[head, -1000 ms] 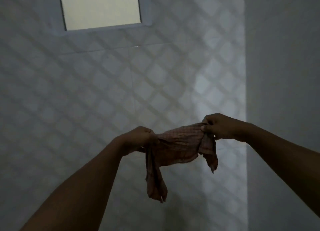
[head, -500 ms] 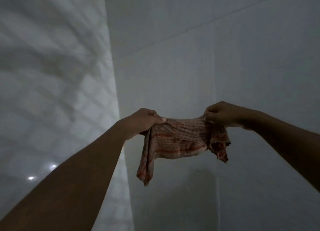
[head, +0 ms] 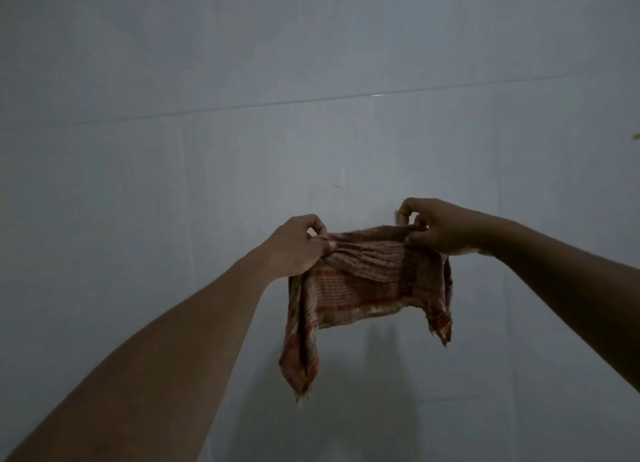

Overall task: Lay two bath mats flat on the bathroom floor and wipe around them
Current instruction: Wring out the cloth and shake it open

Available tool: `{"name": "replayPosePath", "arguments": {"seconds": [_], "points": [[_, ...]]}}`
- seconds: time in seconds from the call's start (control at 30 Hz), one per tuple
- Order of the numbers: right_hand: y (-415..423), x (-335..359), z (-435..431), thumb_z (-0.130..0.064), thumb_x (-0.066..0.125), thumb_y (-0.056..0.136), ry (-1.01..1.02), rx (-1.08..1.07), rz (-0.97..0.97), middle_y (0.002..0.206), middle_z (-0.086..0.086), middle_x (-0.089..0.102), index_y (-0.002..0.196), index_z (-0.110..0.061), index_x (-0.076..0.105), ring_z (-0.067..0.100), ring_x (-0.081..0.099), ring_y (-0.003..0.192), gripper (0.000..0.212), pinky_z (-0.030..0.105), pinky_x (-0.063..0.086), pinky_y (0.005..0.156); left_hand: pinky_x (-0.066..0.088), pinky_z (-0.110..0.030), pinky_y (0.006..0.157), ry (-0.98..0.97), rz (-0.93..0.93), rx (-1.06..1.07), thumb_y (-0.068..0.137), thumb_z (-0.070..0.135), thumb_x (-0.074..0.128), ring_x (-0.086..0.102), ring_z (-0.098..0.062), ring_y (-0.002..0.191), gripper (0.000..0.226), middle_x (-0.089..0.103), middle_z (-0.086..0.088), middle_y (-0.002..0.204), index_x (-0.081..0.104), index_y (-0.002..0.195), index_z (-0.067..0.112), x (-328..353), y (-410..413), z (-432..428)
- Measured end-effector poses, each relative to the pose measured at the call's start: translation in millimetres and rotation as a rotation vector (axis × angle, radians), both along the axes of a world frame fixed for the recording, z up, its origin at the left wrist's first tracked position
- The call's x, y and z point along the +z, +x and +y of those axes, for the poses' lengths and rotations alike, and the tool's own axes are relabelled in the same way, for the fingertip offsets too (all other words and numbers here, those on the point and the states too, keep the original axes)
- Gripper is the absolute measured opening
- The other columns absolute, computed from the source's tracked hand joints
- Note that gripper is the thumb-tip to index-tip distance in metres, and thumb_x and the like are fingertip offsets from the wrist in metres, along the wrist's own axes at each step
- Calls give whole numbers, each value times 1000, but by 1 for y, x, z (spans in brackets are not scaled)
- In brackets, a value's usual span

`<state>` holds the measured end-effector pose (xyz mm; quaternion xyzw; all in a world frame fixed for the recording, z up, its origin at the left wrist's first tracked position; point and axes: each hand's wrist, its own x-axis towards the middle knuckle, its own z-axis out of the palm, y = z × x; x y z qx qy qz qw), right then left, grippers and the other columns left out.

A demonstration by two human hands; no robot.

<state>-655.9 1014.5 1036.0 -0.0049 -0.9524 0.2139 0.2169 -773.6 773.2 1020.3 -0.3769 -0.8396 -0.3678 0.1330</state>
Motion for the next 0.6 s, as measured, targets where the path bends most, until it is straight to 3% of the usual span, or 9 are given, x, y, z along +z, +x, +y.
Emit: {"name": "replayPosePath", "arguments": {"seconds": [0.1,0.27,0.43,0.53,0.6], "points": [[5,2,34,-12,51,99,115,-49,114,104,1,63,108,-27,55,22,62,94,18,26,54,66,45,-28,56,-54,265,44,100,26,57,57,-13,61,6,62,1,74,52,101,28,1,0,52],[-29,-6,62,-18,53,97,361,-158,377,108,1,50,107,-29,63,25,58,87,18,41,55,75,36,-31,53,-277,818,334,95,17,56,52,-21,62,23,52,0,92,42,111,26,-2,-10,109],[-69,-24,79,-24,57,96,483,-204,485,113,5,48,118,-22,60,21,52,69,22,32,47,60,32,-28,51,-295,866,473,96,15,56,39,-16,50,29,39,3,90,51,122,26,-15,-33,127],[-85,-48,86,-21,60,93,467,-191,533,110,5,50,118,-22,59,20,51,62,25,33,51,55,19,-22,43,-281,870,478,89,16,65,31,-13,43,30,37,4,81,59,118,24,-31,-38,128],[-91,-67,89,-19,57,94,445,-154,566,105,6,51,119,-21,60,20,49,57,25,32,48,50,21,-23,44,-308,859,485,94,23,58,36,-15,47,32,40,5,80,55,126,25,-45,-40,127]]}}
